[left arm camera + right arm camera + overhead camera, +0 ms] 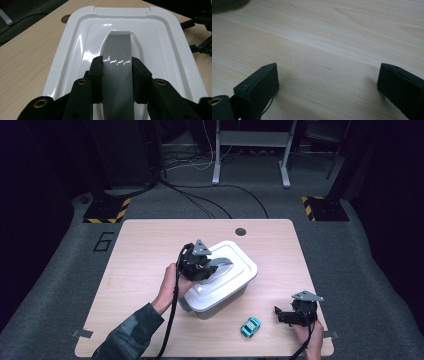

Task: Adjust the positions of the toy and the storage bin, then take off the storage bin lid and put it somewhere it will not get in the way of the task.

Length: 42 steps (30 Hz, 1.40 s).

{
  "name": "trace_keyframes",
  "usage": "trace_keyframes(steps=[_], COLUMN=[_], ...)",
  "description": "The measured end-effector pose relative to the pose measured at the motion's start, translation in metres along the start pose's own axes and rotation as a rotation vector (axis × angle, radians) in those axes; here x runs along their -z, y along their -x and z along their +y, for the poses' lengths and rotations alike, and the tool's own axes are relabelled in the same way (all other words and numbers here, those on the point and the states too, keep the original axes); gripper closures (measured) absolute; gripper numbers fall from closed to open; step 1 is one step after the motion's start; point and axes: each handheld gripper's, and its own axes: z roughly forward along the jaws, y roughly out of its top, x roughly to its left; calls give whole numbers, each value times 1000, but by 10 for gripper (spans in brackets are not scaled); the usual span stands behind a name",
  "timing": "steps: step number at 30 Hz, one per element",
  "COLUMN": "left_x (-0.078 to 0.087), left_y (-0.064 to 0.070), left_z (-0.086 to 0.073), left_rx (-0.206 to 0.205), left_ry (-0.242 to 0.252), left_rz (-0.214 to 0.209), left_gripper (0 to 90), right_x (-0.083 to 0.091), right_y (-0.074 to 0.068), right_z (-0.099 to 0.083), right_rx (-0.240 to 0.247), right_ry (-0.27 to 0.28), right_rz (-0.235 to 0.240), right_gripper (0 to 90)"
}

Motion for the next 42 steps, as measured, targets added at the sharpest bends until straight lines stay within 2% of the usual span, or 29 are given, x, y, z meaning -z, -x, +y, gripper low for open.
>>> trace_keyframes(steps=[5,19,22,29,42], left_x=[12,46,51,65,87], left_y=[-5,-22,-26,-39,-59], left_z=[4,9,9,8,2], left_rx=[-9,17,13,43,68], left_ry=[18,73,75,95,116], left_rz=[11,73,83,118,184], left_gripper=[669,668,669,669,669], right_x=[0,0,0,0,0], right_y=[0,-1,-1,0,0], right_z=[0,0,0,0,0], right_rx=[-5,-6,-7,-1,-2], right_ry=[2,2,2,0,0], right_rz=[-1,-2,-3,-2,-3], right_gripper=[31,33,33,33,33])
